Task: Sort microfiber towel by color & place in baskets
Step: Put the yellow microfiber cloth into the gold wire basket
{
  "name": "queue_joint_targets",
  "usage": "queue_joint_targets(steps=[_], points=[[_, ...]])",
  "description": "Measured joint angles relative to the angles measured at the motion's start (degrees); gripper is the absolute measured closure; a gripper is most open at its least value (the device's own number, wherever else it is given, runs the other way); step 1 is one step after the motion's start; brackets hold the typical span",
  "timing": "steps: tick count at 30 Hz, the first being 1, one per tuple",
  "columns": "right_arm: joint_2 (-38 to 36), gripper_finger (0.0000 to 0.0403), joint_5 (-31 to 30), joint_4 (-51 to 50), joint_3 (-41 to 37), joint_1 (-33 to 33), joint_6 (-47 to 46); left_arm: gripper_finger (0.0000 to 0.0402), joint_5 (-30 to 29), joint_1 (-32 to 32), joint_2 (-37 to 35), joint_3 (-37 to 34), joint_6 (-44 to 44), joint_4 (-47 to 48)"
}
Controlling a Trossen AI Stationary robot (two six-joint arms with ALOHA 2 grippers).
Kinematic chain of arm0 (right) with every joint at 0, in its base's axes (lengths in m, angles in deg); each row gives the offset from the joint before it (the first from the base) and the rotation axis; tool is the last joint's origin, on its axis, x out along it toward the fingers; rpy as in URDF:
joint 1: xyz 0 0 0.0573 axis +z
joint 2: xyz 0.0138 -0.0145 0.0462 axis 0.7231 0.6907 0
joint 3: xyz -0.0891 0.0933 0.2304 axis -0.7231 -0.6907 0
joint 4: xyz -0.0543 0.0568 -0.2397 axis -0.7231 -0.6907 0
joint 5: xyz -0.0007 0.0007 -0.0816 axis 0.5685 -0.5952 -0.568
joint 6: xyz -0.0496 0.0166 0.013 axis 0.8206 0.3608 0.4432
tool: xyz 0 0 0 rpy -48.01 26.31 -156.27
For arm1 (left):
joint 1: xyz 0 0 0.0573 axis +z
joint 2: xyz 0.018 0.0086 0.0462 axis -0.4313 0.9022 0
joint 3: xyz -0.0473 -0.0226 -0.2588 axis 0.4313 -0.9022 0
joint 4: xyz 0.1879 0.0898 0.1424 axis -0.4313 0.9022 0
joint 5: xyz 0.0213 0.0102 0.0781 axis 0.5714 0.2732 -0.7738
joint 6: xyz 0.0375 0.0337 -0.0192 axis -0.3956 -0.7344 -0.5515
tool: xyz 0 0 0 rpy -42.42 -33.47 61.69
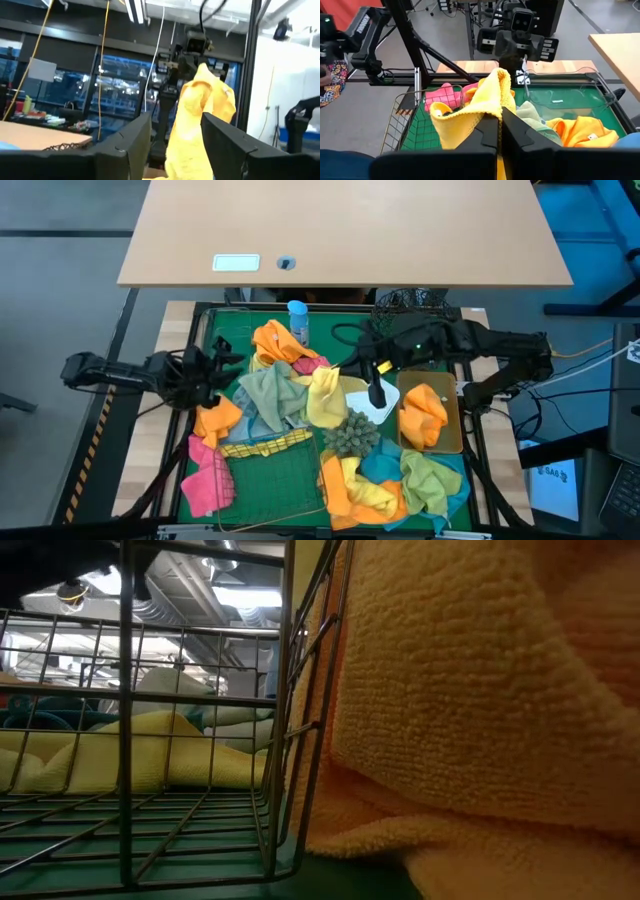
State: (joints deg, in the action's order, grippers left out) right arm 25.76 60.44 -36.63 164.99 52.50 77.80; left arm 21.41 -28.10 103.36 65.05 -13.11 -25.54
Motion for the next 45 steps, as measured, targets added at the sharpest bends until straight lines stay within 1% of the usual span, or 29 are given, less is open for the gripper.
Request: queue_joint_targets(steps=[8, 13, 16, 22, 27, 31, 36, 40, 45], points=[[0.0, 0.0402, 0.0, 3.2, 0.0, 0.2, 1.2, 0.0224, 0.0, 0.0, 19.0, 12.3, -6.0, -0.1], [0.0, 0.0402, -0.6, 3.5, 0.0, 0.2, 1.8, 0.0225, 0.0, 0.0, 30.4, 21.0, -9.7, 0.0], [0.0, 0.0402, -0.9, 3.5, 0.0, 0.2, 2.5, 0.0225, 0.5, -0.3, 36.1, 25.6, -11.9, 0.0], [0.0, 0.0402, -1.0, 3.5, 0.0, 0.2, 2.5, 0.0225, 4.3, -1.7, 44.7, 32.9, -14.9, 0.0], [0.0, 0.0402, -1.3, 3.6, 0.0, 0.2, 2.5, 0.0225, 4.6, -2.9, 49.1, 36.5, -15.5, 0.0], [0.0, 0.0402, -3.9, 3.8, 0.0, 0.2, 2.6, 0.0225, 4.6, -4.3, 51.0, 37.8, -15.5, 0.1], [0.0, 0.0402, -3.7, 0.6, 0.0, 0.2, 2.6, 0.0225, 4.6, -5.5, 50.5, 37.9, -15.3, 0.3], [0.0, 0.0402, -3.5, -3.1, 0.0, 0.2, 2.6, 0.0225, 4.6, -6.3, 50.3, 37.9, -12.8, 0.1], [0.0, 0.0402, -3.5, -2.1, 0.0, 0.2, 4.0, 0.0225, 4.6, -6.7, 50.7, 37.9, -12.1, 1.2]])
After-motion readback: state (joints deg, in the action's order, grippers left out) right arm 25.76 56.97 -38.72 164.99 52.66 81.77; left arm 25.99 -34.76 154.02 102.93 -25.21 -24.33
